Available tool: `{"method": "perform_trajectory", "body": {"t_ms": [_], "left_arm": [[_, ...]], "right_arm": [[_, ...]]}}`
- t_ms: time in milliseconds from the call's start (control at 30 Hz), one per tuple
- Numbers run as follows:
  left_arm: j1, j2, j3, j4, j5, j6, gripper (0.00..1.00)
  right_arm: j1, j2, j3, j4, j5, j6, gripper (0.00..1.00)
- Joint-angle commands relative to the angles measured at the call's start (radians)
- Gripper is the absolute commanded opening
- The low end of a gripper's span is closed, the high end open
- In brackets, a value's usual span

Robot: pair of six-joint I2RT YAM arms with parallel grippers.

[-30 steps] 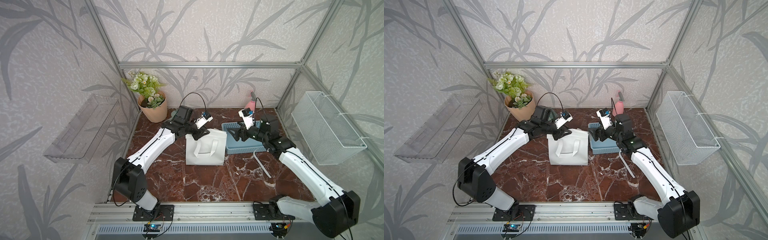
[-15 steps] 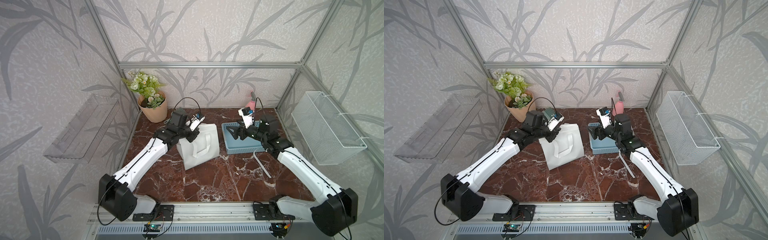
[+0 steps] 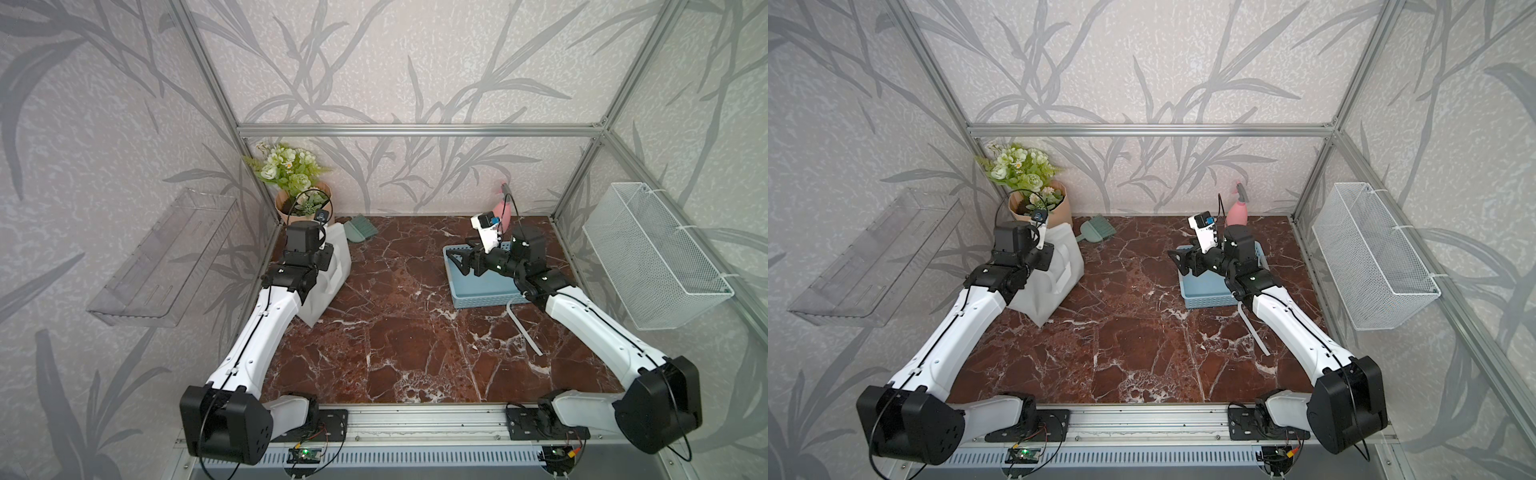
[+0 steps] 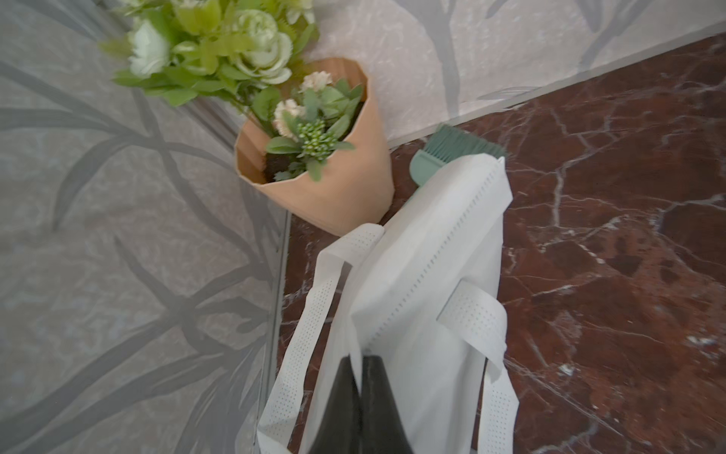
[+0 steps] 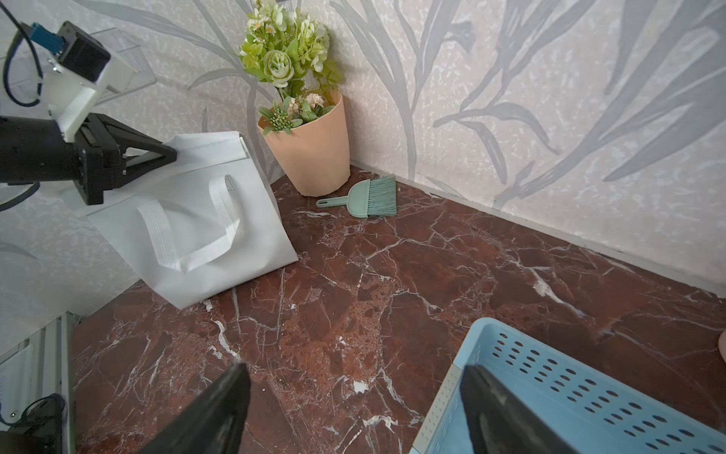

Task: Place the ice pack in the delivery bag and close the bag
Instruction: Move the delivery bag to the corner of the board, then reset both arms

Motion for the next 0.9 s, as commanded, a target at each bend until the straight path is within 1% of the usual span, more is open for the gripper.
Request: {"method": "perform_trajectory", "body": {"t_ms": [0,67,167,200,333,367,400,433,467,500,533,633,667,700,733,800,867], "left_arm": [[0.069,0.028,0.034,0.214,-0.077,-0.035,0.00],[0.114,0.056,0.036,0.252,-0.067,-0.052,0.00],[0.167,0.110,0.054,0.259,-0.033,-0.097,0.00],[0.176,0.120,0.055,0.262,-0.010,-0.110,0.00],[0.182,0.128,0.034,0.279,0.011,-0.128,0.00],[0.182,0.131,0.035,0.274,-0.001,-0.128,0.05],[0.183,0.130,0.037,0.267,-0.007,-0.130,0.17],[0.183,0.127,0.040,0.260,-0.008,-0.131,0.26],[0.182,0.121,0.043,0.253,-0.010,-0.134,0.32],[0.182,0.115,0.051,0.242,-0.014,-0.140,0.45],[0.182,0.109,0.061,0.230,-0.022,-0.146,0.55],[0.178,0.093,0.114,0.174,-0.042,-0.156,0.67],[0.174,0.085,0.134,0.154,-0.041,-0.164,0.80],[0.166,0.076,0.152,0.136,-0.041,-0.168,0.98],[0.157,0.067,0.171,0.122,-0.039,-0.170,1.00],[0.124,0.041,0.189,0.111,-0.020,-0.175,1.00],[0.075,0.005,0.171,0.131,0.015,-0.195,1.00]], "right_arm": [[-0.002,0.004,0.032,0.037,-0.026,0.014,0.87],[-0.002,0.003,0.032,0.032,-0.026,0.012,0.87],[-0.002,0.000,0.027,0.027,-0.019,0.012,0.87],[-0.002,-0.003,0.023,0.027,-0.015,0.013,0.87],[-0.003,-0.011,0.012,0.024,-0.007,0.013,0.87],[-0.002,-0.012,0.009,0.023,-0.005,0.013,0.87],[-0.002,-0.014,0.006,0.024,-0.003,0.015,0.87],[-0.003,-0.017,0.005,0.025,0.000,0.014,0.87],[-0.002,-0.018,0.003,0.025,0.002,0.013,0.87],[-0.003,-0.017,0.001,0.025,0.003,0.013,0.87],[-0.003,-0.018,0.002,0.024,0.005,0.013,0.87],[-0.002,-0.014,0.007,0.022,0.007,0.013,0.87],[-0.002,-0.014,0.009,0.018,0.011,0.013,0.88],[-0.002,-0.014,0.011,0.017,0.018,0.013,0.88],[-0.002,-0.014,0.011,0.016,0.027,0.013,0.89],[-0.002,-0.017,0.008,0.015,0.056,0.016,0.90],[-0.003,-0.024,-0.003,0.014,0.118,0.025,0.92]]}}
